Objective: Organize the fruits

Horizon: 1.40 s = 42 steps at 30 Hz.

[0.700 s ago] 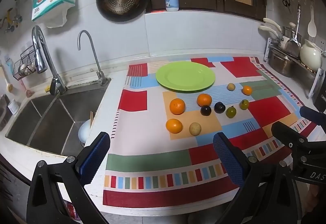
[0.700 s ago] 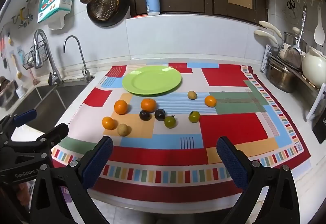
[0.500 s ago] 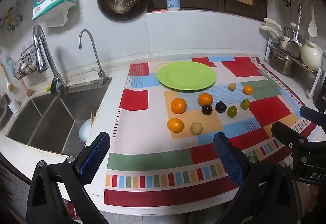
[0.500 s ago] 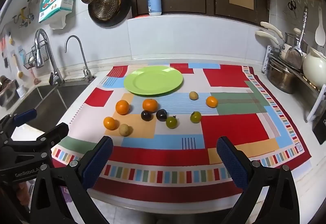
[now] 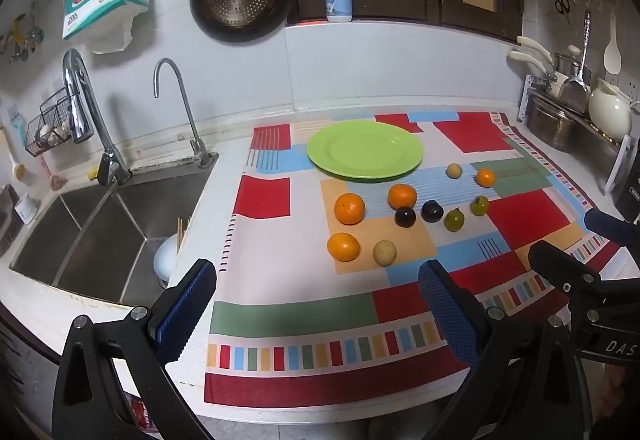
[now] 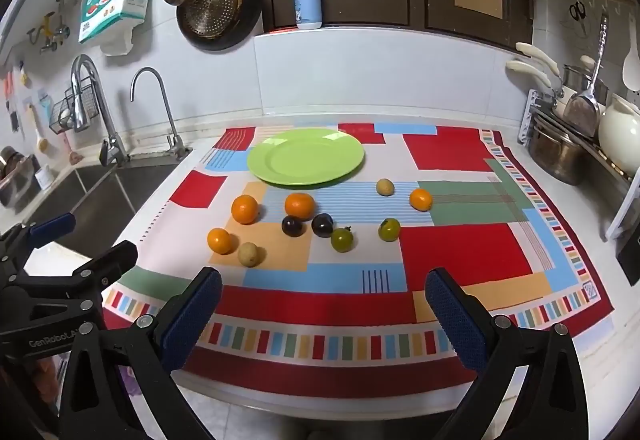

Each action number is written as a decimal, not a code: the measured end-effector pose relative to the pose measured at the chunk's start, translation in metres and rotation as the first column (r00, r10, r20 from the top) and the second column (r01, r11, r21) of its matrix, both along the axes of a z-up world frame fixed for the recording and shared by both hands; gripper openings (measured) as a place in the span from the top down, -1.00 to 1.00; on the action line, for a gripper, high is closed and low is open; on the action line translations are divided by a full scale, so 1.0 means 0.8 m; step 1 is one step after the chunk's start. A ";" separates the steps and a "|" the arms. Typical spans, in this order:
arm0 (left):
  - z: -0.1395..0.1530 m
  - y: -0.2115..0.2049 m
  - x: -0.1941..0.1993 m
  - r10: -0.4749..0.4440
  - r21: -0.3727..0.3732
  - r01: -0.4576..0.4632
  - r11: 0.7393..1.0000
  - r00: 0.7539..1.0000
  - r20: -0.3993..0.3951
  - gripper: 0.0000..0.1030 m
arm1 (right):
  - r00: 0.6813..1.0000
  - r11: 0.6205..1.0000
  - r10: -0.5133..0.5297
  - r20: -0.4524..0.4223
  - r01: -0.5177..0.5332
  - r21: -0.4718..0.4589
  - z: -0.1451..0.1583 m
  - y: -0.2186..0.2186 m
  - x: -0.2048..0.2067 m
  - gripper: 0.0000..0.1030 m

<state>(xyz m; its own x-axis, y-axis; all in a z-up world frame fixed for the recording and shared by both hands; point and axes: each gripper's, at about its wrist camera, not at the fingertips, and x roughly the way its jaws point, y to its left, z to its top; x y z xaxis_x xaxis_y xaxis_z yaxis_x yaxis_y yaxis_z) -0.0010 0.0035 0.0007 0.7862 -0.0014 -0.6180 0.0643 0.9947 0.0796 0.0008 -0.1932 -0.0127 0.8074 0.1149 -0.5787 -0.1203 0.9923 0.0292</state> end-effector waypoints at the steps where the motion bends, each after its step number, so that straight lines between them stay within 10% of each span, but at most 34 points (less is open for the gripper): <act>1: 0.001 0.000 0.000 0.001 0.001 -0.001 1.000 1.000 0.002 -1.00 | 1.000 1.000 -0.001 -0.002 0.001 0.000 0.002 -0.001 0.000 -0.99; 42: 0.009 0.014 -0.004 0.022 -0.005 -0.022 1.000 0.999 0.032 -0.99 | 1.000 1.000 0.029 0.004 -0.029 -0.003 0.004 0.011 0.004 -0.99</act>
<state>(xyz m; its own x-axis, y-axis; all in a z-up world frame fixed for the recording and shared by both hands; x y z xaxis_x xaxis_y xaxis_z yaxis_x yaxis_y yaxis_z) -0.0044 0.0150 0.0076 0.8054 0.0136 -0.5926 0.0398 0.9962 0.0770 0.0042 -0.1845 -0.0098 0.8061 0.1366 -0.5758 -0.1490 0.9885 0.0259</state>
